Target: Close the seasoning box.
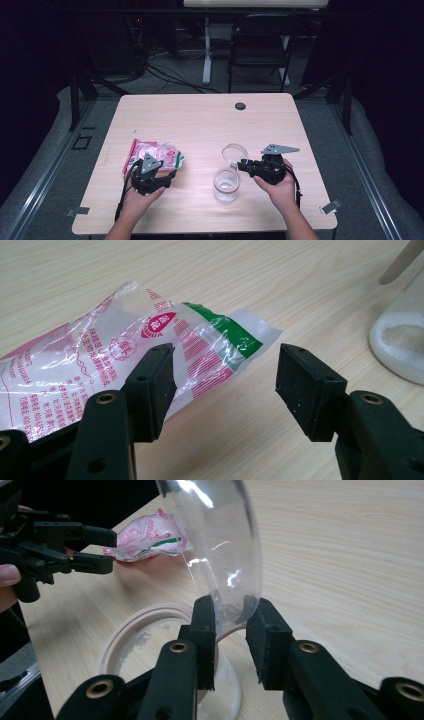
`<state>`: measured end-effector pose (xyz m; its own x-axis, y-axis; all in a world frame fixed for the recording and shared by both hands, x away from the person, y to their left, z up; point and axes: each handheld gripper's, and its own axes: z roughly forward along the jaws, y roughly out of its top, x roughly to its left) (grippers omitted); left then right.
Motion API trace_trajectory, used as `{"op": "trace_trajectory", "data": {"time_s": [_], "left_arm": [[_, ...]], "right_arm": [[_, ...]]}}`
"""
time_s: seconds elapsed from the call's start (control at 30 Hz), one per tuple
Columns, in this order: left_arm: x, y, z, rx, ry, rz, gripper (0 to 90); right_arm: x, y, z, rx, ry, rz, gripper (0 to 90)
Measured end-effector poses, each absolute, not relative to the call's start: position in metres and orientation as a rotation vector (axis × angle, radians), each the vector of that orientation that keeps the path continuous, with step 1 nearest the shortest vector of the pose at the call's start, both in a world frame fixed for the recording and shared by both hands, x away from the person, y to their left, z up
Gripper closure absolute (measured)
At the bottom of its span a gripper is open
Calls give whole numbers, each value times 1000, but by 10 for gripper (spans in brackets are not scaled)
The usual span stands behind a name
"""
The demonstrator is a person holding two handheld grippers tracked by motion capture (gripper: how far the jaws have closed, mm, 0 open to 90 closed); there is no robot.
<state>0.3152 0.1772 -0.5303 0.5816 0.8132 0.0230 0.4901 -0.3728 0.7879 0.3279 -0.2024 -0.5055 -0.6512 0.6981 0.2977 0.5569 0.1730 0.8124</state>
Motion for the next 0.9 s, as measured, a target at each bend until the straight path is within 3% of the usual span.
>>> {"op": "trace_trajectory", "data": {"time_s": [0.43, 0.9], "left_arm": [[310, 165, -524, 2055, 972, 543, 366], [323, 146, -536, 2166, 922, 654, 337]], "right_arm": [[322, -203, -505, 1223, 2267, 1449, 614], [307, -208, -504, 1189, 2223, 1438, 540]]}}
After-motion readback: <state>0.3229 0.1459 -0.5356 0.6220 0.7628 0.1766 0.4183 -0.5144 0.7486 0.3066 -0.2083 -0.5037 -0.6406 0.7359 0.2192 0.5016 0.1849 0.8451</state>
